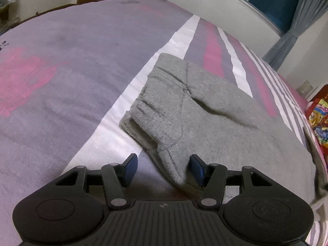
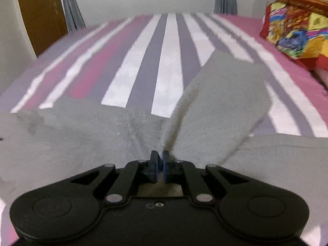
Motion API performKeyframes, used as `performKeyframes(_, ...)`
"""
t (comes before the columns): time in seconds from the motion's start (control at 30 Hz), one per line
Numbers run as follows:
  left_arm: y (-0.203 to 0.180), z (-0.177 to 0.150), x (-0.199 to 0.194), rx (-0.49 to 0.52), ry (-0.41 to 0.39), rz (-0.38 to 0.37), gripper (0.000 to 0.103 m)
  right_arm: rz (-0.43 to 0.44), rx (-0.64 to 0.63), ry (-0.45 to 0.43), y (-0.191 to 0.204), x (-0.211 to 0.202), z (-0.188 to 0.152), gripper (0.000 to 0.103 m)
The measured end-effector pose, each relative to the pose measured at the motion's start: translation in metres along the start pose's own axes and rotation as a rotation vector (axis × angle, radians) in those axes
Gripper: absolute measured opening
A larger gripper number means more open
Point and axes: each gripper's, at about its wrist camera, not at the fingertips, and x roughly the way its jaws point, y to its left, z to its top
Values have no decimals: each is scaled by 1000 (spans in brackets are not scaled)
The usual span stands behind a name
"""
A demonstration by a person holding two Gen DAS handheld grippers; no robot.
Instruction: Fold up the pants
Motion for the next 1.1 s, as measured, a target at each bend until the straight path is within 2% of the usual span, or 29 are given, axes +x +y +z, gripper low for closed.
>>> performKeyframes(0.1, -5, -3, 3, 12, -3, 5, 57, 17, 52, -19, -22, -31, -25, 3)
performKeyframes(0.17, -8, -3, 3, 18, -1, 11, 57, 3, 65, 14, -36, -31, -45, 3)
performKeyframes(0.2, -9, -3, 3, 19, 2, 14, 57, -8, 74, 47, -43, -24, -53, 12)
performKeyframes(0.23, -9, -1, 4, 20, 6, 16, 57, -1, 90, 90, -50, -16, -57, 16)
performKeyframes(0.27, -10, 0, 4, 22, 9, 17, 57, 23, 102, 81, -54, -17, -57, 17)
performKeyframes(0.33, -11, 1, 5, 26, 11, 19, 57, 37, 91, -2, -53, -33, -50, 27)
performKeyframes(0.37, -12, 2, 5, 27, 12, 21, 57, 43, 70, -40, -51, -40, -44, 38)
performKeyframes(0.4, -12, 2, 6, 28, 12, 23, 57, 48, 52, -56, -48, -41, -38, 38)
performKeyframes(0.47, -14, 2, 7, 27, 12, 27, 57, 24, 12, -39, -44, -32, -22, 37)
performKeyframes(0.57, -16, 3, 8, 28, 13, 28, 57, -1, -54, -3, -39, -7, -11, 44)
performKeyframes(0.63, -15, 5, 9, 26, 17, 22, 57, -66, -105, 36, -38, 11, -8, 44)
performKeyframes(0.67, -15, 6, 9, 26, 19, 21, 57, -87, -122, 36, -39, 12, -7, 34)
performKeyframes(0.7, -14, 7, 10, 27, 19, 19, 57, -89, -121, 26, -41, 9, -7, 7)
performKeyframes(0.87, -15, 5, 10, 35, 13, 19, 57, -41, 6, -44, -65, -41, -23, 5)
performKeyframes(0.97, -16, 4, 11, 39, 8, 21, 57, -79, 31, 11, -81, -41, -47, 4)
performKeyframes(1.03, -15, 3, 11, 36, 9, 17, 57, -140, 4, 103, -90, -23, -62, 7)
performKeyframes(1.07, -15, 4, 11, 37, 10, 15, 57, -123, 4, 85, -93, -25, -64, 9)
performKeyframes(1.1, -15, 4, 11, 40, 11, 15, 57, -117, -1, 43, -91, -34, -61, 24)
